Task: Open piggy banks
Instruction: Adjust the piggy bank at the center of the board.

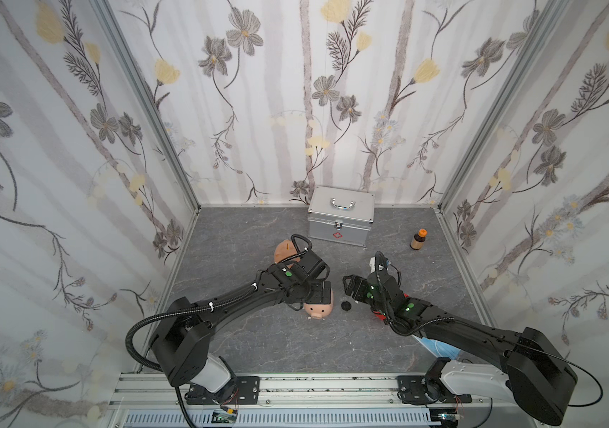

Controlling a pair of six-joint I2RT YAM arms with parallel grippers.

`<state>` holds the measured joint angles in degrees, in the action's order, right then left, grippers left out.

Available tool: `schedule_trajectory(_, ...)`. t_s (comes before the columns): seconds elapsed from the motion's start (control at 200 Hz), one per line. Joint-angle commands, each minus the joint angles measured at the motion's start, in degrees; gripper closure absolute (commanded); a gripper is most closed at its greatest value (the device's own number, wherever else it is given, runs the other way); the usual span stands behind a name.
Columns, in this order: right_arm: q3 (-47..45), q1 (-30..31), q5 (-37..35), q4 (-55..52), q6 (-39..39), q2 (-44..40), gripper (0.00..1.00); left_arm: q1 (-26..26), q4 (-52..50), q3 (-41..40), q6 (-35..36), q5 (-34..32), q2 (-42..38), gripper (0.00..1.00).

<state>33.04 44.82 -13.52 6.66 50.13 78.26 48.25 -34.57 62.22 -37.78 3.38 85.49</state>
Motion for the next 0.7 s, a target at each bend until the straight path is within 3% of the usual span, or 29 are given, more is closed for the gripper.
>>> schedule_trajectory(0.0,0.0,0.0,0.4,1.6,-3.6,-1.1,0.13,-0.5,5.1,-3.4,-1.2,0.7,-4.1,0.00)
schedule_trajectory(0.365,0.4,10.9,2.2,3.8,-19.7,-3.8,0.18,-4.7,29.0,-26.1,-6.3,1.8,-27.6,0.00)
schedule_trajectory(0.545,3.8,14.1,4.1,-1.4,-25.1,-0.5,0.19,-7.8,34.0,-31.4,-8.6,3.3,-29.3,0.00)
schedule_trajectory(0.694,4.3,14.7,2.2,-3.3,-24.2,2.4,0.20,-9.7,42.0,-36.4,-10.9,3.5,-28.5,0.00)
